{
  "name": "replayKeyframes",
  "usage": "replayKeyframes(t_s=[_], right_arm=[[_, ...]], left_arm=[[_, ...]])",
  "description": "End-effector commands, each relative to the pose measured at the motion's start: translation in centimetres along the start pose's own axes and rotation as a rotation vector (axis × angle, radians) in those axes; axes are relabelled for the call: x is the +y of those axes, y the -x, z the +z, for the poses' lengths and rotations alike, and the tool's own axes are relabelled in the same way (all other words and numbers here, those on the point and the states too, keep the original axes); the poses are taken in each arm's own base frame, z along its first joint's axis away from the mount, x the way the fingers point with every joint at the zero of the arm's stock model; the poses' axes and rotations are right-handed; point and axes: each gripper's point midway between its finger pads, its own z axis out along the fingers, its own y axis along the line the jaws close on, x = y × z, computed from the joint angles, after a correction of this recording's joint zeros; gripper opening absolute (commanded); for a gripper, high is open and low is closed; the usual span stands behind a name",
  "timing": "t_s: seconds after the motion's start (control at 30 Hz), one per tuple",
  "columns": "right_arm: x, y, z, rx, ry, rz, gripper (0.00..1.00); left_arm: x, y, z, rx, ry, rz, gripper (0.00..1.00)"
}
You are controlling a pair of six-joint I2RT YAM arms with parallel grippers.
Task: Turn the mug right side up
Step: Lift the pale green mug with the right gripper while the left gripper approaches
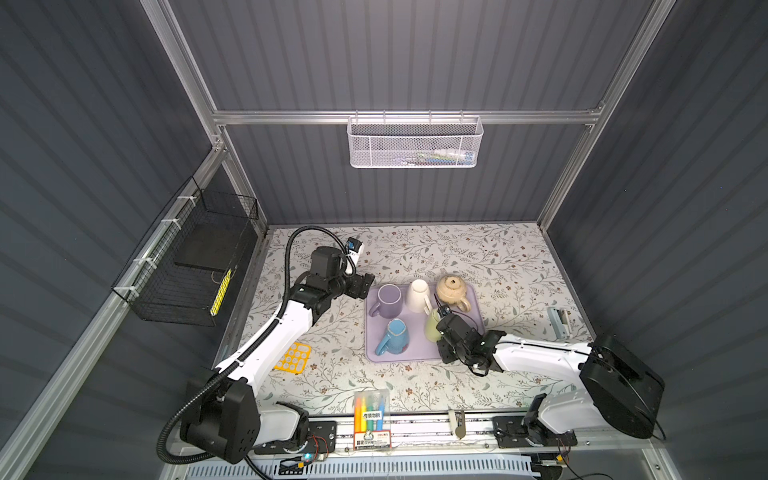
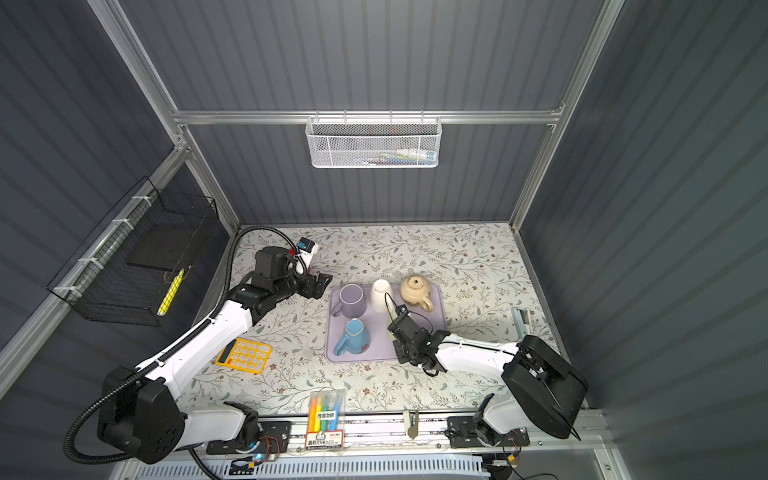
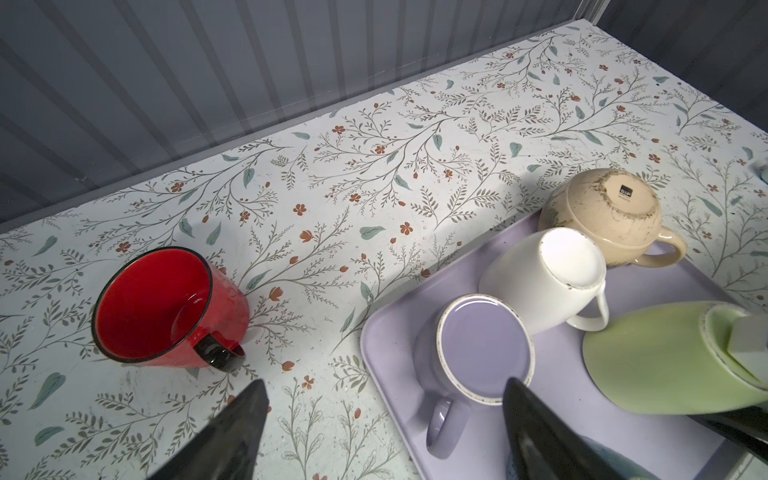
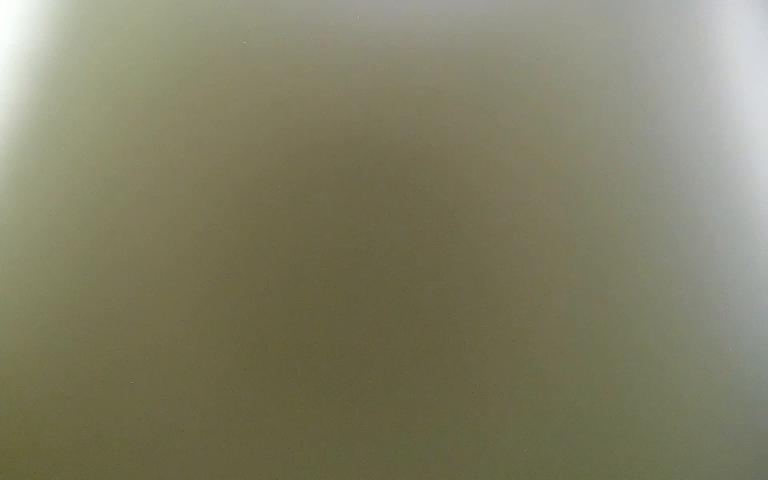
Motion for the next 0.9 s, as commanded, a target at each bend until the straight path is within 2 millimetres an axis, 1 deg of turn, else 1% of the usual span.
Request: replayKeyframes(t_s=[0.0, 0.13, 0.27, 0.33, 0.5, 0.73, 0.87], right_arm=[[-0.5, -0.7, -0.3, 0.019, -0.025, 0.007, 0.11], [-0.2, -0.2, -0.4, 0.020, -0.015, 0.003, 0.07], [0.1, 0.4, -0.8, 0.003, 0.003, 0.002, 0.05], [0.7, 0.7, -1.0, -0.013, 0.039, -0.008, 0.04], [1.2, 1.7, -1.6, -0.052, 0.096, 0.024, 0.02], [0.7, 3.3, -2.9, -0.110, 0.150, 0.062, 0.00], [0.0, 4.3, -3.8, -0.151, 0.172, 0.085, 0.00]], left_arm=[[-0.4, 0.4, -0.7, -0.023, -0.017, 0.018, 0.88], [-0.4, 0.3, -0.7, -0.021, -0.018, 0.018, 0.87], [-0.4, 0.3, -0.7, -0.021, -0.021, 0.018, 0.87], [-0.4, 0.4, -0.7, -0.023, -0.021, 0.018, 0.87], [-0.6, 0.6, -0.7, -0.026, -0.030, 0.016, 0.86], [-0.9, 1.5, -0.9, -0.042, -0.053, -0.004, 0.85], [-1.7, 2.1, -0.9, -0.048, -0.099, -0.025, 0.84]])
